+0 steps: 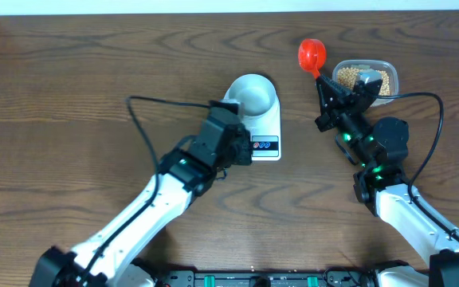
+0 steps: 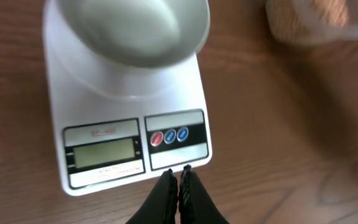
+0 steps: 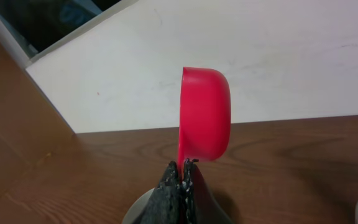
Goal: Scoop item into bowl and weigh 50g on scale
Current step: 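Move the left gripper to the scale's TARE button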
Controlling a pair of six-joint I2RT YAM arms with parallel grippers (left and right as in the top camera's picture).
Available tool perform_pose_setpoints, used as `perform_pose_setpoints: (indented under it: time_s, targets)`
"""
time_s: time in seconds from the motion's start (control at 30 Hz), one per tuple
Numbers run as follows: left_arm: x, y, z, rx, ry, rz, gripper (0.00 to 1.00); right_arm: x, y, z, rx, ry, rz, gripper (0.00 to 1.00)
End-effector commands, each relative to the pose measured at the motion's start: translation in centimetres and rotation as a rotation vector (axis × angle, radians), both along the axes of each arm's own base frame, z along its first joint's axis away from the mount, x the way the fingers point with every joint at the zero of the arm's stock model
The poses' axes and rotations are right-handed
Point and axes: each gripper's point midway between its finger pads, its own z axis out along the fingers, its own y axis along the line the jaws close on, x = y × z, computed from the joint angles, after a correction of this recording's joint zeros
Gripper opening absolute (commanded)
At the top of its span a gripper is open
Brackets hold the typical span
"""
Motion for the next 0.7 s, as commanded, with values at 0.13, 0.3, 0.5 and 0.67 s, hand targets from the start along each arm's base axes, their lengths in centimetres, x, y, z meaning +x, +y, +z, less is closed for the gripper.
perform_pose_setpoints:
  time_s: [0.13,0.3,0.5,0.67]
  targets:
    - [0.8,-2.7,-3.0,0.154,0.009,-0.154,0.07,0.6,-0.6,0.9,-0.014,-0.030,-0.029,0.01]
    - [1.2,-3.1,-4.6,0.211,0.014,-0.211,0.07,0.7,-0.7,0.9,-0.014,-0.030,-0.033,0.01]
    - [1.6,-2.0,-6.7,0.316,0.012,-0.230,0.07,0.7,-0.8,0.9,-0.014,-0.028,-0.042,0.01]
    - [2.5,-2.1,-7.9,0.372,-0.030,-0.278,0.07,0.7,-0.8,0.8,-0.016,-0.023,-0.043,0.01]
